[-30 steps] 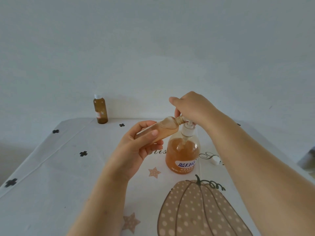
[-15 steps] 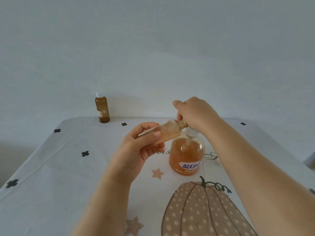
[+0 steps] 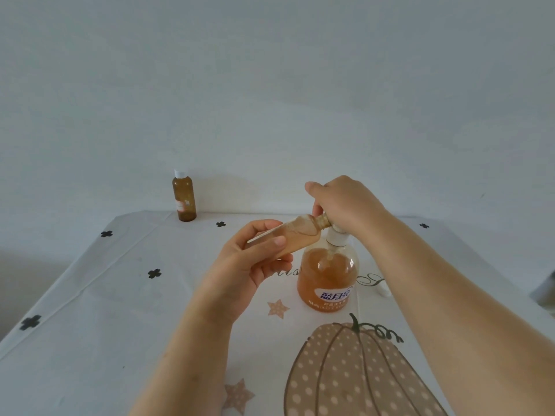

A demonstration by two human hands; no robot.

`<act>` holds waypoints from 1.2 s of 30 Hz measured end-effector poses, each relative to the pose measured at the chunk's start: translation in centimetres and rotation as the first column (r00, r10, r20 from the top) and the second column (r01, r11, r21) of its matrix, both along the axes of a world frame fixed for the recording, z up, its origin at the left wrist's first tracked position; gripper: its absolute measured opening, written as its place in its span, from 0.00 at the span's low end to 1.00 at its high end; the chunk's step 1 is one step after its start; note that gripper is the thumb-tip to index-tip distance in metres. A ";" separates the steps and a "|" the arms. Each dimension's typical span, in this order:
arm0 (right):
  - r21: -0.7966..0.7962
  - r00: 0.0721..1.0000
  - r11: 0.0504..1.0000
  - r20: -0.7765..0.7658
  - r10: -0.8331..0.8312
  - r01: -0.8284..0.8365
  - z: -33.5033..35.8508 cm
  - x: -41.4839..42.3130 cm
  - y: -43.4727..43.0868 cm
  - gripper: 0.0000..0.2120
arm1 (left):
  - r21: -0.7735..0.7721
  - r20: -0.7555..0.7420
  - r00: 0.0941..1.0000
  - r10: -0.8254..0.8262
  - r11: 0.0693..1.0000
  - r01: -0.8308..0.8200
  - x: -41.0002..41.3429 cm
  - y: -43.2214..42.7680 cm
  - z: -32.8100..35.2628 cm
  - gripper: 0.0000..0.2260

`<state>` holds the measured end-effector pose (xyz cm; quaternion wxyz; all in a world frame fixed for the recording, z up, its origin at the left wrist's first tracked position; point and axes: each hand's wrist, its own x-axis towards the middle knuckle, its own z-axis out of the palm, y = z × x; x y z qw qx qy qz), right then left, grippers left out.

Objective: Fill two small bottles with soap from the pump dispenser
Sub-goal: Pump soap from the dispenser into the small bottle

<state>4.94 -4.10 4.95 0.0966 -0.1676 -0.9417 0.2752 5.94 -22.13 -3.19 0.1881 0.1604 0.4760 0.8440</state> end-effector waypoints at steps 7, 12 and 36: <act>0.073 0.994 0.997 0.104 0.016 -0.024 1.0 -0.2 0.0 0.26 | 0.023 -0.014 1.000 -0.013 1.000 0.013 0.4 -0.1 0.2 0.12; 0.095 0.997 0.995 0.082 0.015 -0.023 0.8 -0.2 0.1 0.28 | 0.010 -0.021 1.000 -0.011 1.000 0.011 0.3 -0.1 0.2 0.13; 0.010 1.000 1.000 -0.008 -0.021 0.021 0.0 0.0 -0.2 0.23 | -0.004 -0.004 1.000 -0.009 1.000 0.009 -0.1 0.0 -0.1 0.13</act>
